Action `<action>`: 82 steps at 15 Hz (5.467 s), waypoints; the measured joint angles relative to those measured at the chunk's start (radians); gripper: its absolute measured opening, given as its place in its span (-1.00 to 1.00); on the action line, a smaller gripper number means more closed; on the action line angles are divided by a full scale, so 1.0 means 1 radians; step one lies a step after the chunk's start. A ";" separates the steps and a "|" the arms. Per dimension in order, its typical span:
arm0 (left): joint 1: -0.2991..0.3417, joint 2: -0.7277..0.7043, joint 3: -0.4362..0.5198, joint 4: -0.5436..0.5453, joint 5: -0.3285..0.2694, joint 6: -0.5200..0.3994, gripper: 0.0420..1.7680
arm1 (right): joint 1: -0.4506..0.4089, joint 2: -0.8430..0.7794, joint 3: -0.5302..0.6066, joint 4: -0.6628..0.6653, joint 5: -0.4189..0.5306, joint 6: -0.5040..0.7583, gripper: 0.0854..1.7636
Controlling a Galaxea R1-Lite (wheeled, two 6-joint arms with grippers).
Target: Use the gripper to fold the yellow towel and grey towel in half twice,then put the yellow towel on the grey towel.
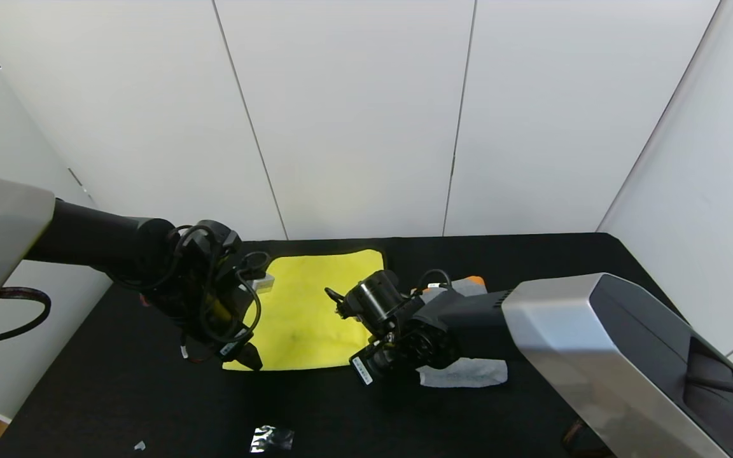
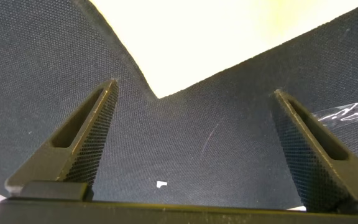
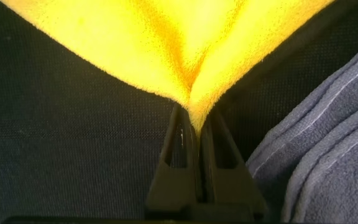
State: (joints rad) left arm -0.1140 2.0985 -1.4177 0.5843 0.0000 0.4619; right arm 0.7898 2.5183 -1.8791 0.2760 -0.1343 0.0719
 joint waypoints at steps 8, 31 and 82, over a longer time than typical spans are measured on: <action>0.002 0.042 -0.011 0.000 0.012 0.010 0.94 | 0.001 -0.005 -0.003 0.001 0.000 0.008 -0.94; 0.033 0.141 -0.086 -0.001 0.006 0.000 0.94 | 0.004 -0.007 -0.012 0.001 -0.001 0.010 -0.94; 0.052 -0.172 0.185 0.001 -0.106 -0.044 -0.90 | 0.026 -0.176 0.023 0.100 0.099 0.229 -0.94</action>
State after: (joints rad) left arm -0.0623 1.9266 -1.2330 0.5851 -0.1060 0.4174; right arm 0.8153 2.3423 -1.8564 0.3764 -0.0353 0.3009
